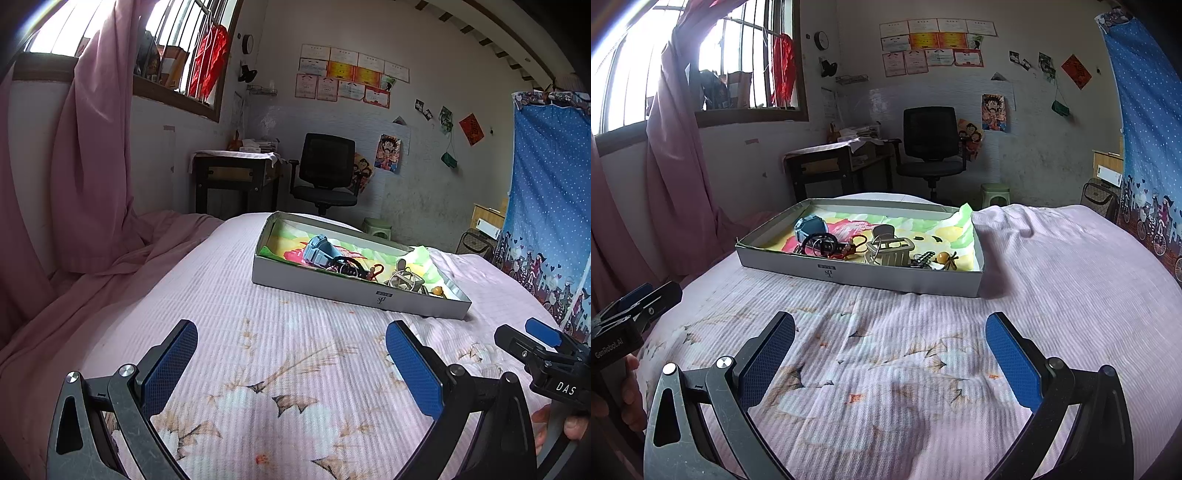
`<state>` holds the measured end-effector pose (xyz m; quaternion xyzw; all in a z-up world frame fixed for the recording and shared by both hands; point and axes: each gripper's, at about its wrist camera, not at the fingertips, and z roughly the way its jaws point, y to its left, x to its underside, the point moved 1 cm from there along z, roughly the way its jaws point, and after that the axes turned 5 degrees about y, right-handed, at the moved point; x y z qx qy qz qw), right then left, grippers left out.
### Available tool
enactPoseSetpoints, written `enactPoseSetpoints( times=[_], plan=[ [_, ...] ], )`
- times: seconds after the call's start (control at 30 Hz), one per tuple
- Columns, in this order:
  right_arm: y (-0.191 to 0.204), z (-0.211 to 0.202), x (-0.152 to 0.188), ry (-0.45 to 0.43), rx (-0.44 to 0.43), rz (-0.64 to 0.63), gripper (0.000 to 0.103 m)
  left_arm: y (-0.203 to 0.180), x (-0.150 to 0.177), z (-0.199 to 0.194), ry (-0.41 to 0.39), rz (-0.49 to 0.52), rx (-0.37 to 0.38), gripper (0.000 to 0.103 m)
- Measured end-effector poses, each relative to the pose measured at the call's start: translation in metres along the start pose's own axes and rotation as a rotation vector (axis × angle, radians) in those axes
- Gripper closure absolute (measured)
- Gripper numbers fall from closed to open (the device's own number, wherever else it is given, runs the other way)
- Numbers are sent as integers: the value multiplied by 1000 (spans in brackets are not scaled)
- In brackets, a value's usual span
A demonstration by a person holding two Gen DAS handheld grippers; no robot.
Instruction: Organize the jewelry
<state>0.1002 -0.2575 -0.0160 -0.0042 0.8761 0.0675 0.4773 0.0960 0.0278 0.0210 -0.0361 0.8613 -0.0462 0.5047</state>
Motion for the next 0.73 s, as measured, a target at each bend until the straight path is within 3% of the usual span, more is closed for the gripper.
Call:
enactPoseSetpoints(
  times=[0.73],
  plan=[
    [0, 4, 2, 11, 0, 2, 2, -2, 5, 6, 18, 25, -58, 0]
  ],
)
